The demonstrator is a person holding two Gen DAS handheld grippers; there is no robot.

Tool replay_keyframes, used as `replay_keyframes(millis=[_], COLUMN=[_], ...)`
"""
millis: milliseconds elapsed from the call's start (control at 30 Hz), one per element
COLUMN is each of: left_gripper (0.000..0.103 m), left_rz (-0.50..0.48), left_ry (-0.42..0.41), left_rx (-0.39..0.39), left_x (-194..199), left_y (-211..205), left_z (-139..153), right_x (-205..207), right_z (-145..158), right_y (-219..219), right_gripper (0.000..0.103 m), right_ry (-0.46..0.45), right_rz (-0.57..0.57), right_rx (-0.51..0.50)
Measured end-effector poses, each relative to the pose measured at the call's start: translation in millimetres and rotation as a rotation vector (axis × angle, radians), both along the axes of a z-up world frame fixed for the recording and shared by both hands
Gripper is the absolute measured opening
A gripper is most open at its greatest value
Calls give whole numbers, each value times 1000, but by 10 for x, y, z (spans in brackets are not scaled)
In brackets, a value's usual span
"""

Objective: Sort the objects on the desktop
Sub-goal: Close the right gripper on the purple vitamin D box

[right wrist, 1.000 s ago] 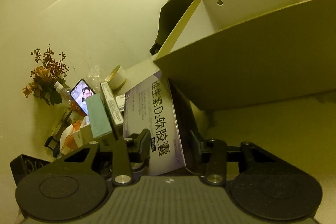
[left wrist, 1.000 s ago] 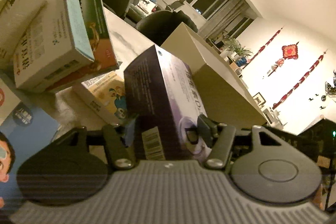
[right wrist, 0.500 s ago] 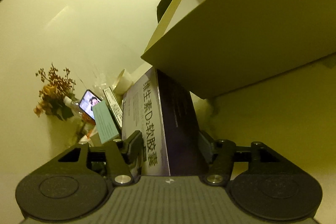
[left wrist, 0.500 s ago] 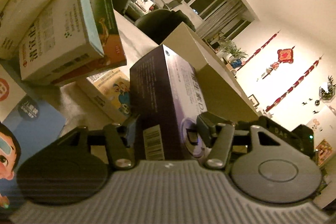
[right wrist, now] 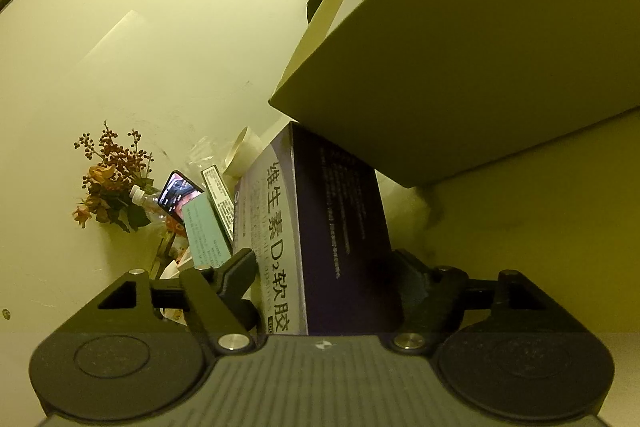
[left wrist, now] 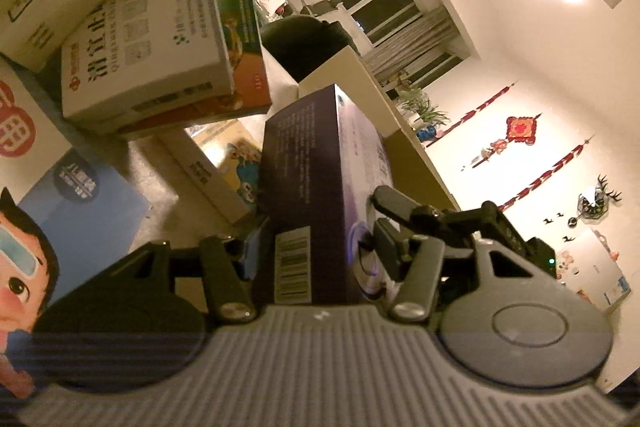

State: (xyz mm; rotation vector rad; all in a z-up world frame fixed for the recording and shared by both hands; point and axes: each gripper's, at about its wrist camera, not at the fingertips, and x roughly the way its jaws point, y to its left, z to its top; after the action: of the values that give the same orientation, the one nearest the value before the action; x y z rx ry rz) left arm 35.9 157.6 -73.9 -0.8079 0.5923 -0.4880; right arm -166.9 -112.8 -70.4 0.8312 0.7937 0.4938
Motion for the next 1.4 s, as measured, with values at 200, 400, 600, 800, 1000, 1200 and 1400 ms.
replay_keyframes(millis=[200,400,600,800,1000,1200,1400], left_gripper=[55,52,50,50,51,60,60], left_rz=[-5,-21,-60,-97,-133,-161,-160], left_ry=[-9,-51,-53,-44,-23,3,0], left_rx=[-8,10,21,51,54,57,30], left_x=[-28,-61,-63,-122,-37,60,28], left_y=[18,15,-89,-130,-137,-194,-163], left_z=[-10,18,60,82,74,37,-37], right_x=[11,-104,-240,-411,-457,-389,-366], right_z=[-23,100,218,242,130,-53,-133], right_y=[-2,-40,-105,-77,-137,-196,-206], right_gripper=[79,62,61,61,61,64,69], right_ry=[3,-49,-89,-75,-53,3,18], right_rz=[10,18,22,21,20,-15,-37], right_rx=[2,6,-6,-70,-58,-41,-20])
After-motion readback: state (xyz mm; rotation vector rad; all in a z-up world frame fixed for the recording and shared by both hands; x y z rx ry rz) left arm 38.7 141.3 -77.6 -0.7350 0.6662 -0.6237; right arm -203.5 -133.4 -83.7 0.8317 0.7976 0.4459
